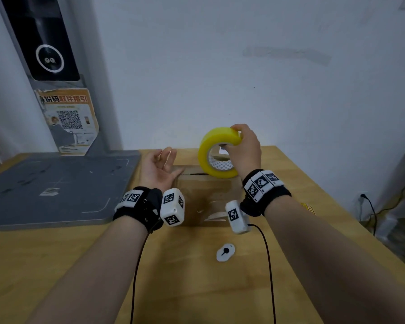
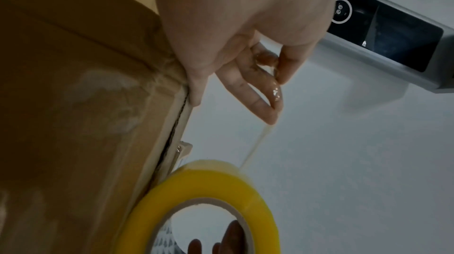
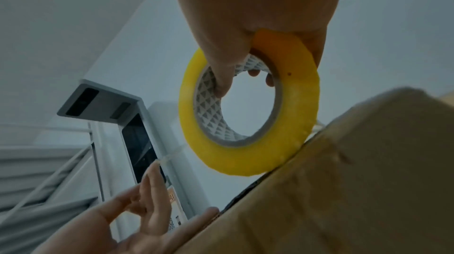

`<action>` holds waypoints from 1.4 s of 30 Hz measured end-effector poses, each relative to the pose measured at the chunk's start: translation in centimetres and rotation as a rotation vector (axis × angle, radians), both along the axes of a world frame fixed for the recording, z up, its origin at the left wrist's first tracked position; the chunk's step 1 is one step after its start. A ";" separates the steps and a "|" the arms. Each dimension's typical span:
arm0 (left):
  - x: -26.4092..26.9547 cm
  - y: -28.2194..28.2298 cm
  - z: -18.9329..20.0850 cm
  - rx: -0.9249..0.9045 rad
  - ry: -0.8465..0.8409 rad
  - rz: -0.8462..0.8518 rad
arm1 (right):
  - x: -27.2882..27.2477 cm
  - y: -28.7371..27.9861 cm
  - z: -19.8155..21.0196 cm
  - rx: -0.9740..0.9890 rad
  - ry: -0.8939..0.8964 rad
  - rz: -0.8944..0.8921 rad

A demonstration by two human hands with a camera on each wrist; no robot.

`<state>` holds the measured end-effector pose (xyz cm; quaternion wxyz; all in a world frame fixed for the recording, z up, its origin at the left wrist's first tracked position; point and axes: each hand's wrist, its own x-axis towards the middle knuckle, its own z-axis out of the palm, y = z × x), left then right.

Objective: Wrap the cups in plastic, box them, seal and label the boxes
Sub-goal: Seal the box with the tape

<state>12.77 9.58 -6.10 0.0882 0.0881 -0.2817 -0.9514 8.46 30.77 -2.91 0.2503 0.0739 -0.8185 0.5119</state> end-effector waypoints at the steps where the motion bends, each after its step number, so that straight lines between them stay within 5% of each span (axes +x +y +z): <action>1: -0.1 -0.2 -0.4 -0.004 -0.007 0.000 | 0.0 0.0 -0.4 0.006 -0.027 0.009; 5: -0.5 -0.7 -0.7 -0.041 -0.035 -0.002 | 0.3 0.7 -2.2 -0.142 -0.198 0.082; 9: -0.6 -1.9 -1.0 -0.219 -0.056 0.019 | 0.5 1.0 -3.0 -0.071 -0.248 0.079; 15: 0.3 -5.3 -1.9 -0.483 -0.103 0.065 | 0.2 0.7 -0.3 0.185 -0.220 0.042; 27: 0.1 -10.0 -3.1 -0.517 -0.244 0.192 | 0.8 0.2 2.3 0.769 -0.051 -0.109; 34: 0.2 -10.6 -4.9 -0.483 -0.334 0.129 | 1.1 1.4 -1.9 0.098 -0.299 -0.028; 42: 0.2 -8.6 -6.2 -0.585 -0.351 0.042 | 0.8 1.4 -2.4 0.087 -0.229 -0.063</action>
